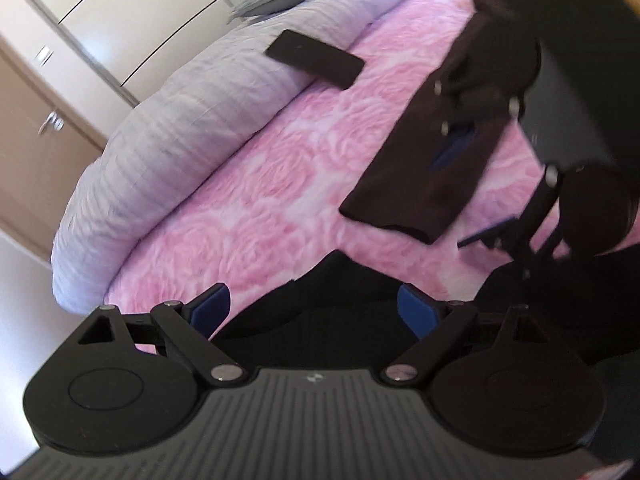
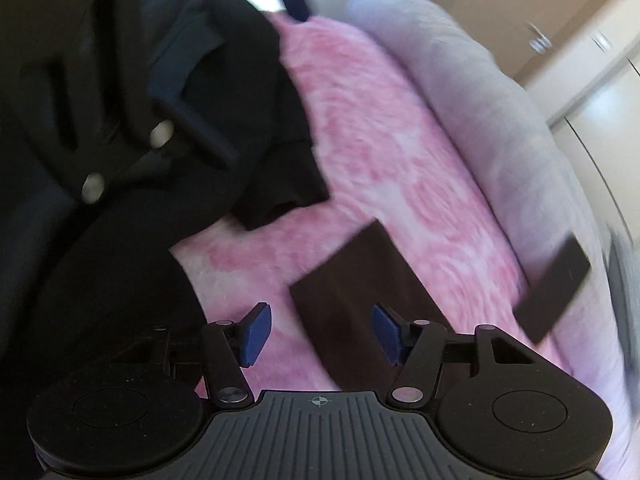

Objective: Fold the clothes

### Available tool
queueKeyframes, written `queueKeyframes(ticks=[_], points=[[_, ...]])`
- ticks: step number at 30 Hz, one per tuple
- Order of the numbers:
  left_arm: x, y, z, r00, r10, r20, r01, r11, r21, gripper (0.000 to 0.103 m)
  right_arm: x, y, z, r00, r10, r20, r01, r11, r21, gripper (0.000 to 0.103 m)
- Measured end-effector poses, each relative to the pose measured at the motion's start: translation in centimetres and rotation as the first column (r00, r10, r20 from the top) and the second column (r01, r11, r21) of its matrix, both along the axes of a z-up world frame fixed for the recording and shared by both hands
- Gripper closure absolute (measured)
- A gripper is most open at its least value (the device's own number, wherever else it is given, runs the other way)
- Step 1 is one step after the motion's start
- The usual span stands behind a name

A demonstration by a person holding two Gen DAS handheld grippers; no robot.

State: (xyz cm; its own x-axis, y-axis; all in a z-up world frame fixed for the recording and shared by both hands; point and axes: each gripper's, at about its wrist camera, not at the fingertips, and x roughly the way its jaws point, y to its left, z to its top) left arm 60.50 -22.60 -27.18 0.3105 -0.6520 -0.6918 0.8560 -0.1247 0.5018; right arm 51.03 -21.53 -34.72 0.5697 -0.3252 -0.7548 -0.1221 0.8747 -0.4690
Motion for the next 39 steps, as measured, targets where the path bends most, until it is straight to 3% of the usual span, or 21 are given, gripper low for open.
queueKeyframes(ticks=[1, 5, 8, 12, 14, 17, 20, 22, 25, 27, 28, 30, 33, 36, 37, 38, 39], points=[[0.1, 0.1, 0.0, 1.000, 0.009, -0.008, -0.009, 1.000, -0.002, 0.014, 0.2, -0.1, -0.1, 1.000, 0.005, 0.001, -0.005, 1.000, -0.007, 0.045], [0.5, 0.4, 0.2, 0.999, 0.031, -0.020, -0.031, 1.000, -0.006, 0.014, 1.1, -0.4, -0.4, 1.000, 0.026, 0.003, -0.026, 0.999, -0.033, 0.092], [0.6, 0.5, 0.6, 0.999, 0.037, -0.024, -0.037, 0.999, -0.008, 0.014, 1.7, -0.7, -0.6, 0.999, 0.042, 0.005, -0.042, 0.998, -0.052, 0.094], [-0.3, 0.0, 0.7, 0.999, 0.013, -0.030, -0.013, 1.000, 0.016, 0.014, 1.0, -2.5, 5.0, 0.986, -0.055, 0.160, 0.047, 0.998, 0.051, 0.095], [-1.3, -0.9, 0.8, 0.999, -0.005, -0.036, 0.006, 1.000, 0.026, 0.014, 0.6, -4.2, 8.1, 0.961, -0.144, 0.238, 0.117, 0.985, 0.126, 0.096], [-3.6, -2.9, 1.5, 0.998, -0.051, -0.045, 0.052, 0.998, 0.022, 0.014, -1.9, -8.1, 13.6, 0.884, -0.271, 0.381, 0.199, 0.956, 0.218, 0.096], [-6.9, -5.5, 2.9, 0.993, -0.111, -0.038, 0.110, 0.994, -0.008, 0.014, -8.2, -13.6, 20.0, 0.732, -0.429, 0.530, 0.301, 0.901, 0.313, 0.096], [-9.5, -7.2, 3.8, 0.989, -0.141, -0.041, 0.140, 0.990, -0.020, 0.014, -15.5, -17.1, 23.6, 0.566, -0.554, 0.611, 0.414, 0.832, 0.370, 0.096], [-13.8, -9.3, 4.7, 0.982, -0.184, -0.042, 0.183, 0.983, -0.022, 0.014, -27.9, -21.3, 25.3, 0.311, -0.694, 0.649, 0.615, 0.668, 0.419, 0.096], [-16.7, -10.4, 4.9, 0.978, -0.203, -0.042, 0.203, 0.979, -0.014, 0.014, -35.6, -24.0, 23.5, 0.199, -0.803, 0.562, 0.716, 0.510, 0.476, 0.095], [-17.9, -10.8, 4.7, 0.979, -0.202, -0.043, 0.202, 0.979, -0.001, 0.014, -37.9, -24.6, 22.4, 0.185, -0.832, 0.523, 0.743, 0.467, 0.480, 0.095], [-19.9, -11.4, 3.6, 0.980, -0.195, -0.038, 0.197, 0.979, 0.056, 0.014, -40.8, -25.6, 19.4, 0.253, -0.864, 0.436, 0.761, 0.456, 0.461, 0.095], [-20.9, -11.1, 1.6, 0.986, -0.164, 0.001, 0.162, 0.976, 0.145, 0.014, -41.1, -25.8, 15.5, 0.412, -0.853, 0.322, 0.736, 0.519, 0.434, 0.095], [-19.8, -10.0, 0.3, 0.992, -0.114, 0.051, 0.100, 0.971, 0.215, 0.014, -38.8, -23.8, 12.5, 0.546, -0.807, 0.226, 0.688, 0.586, 0.429, 0.090], [-19.2, -9.6, 0.3, 0.993, -0.094, 0.066, 0.077, 0.971, 0.225, 0.014, -38.1, -23.2, 11.5, 0.588, -0.786, 0.193, 0.669, 0.606, 0.430, 0.081], [-18.6, -9.1, 0.3, 0.994, -0.075, 0.081, 0.054, 0.971, 0.234, 0.014, -36.6, -22.3, 11.0, 0.632, -0.753, 0.183, 0.640, 0.641, 0.424, 0.052], [-17.8, -8.7, 0.3, 0.994, -0.052, 0.092, 0.029, 0.971, 0.239, 0.014, -34.9, -21.2, 10.8, 0.679, -0.710, 0.187, 0.599, 0.683, 0.419, 0.034]])
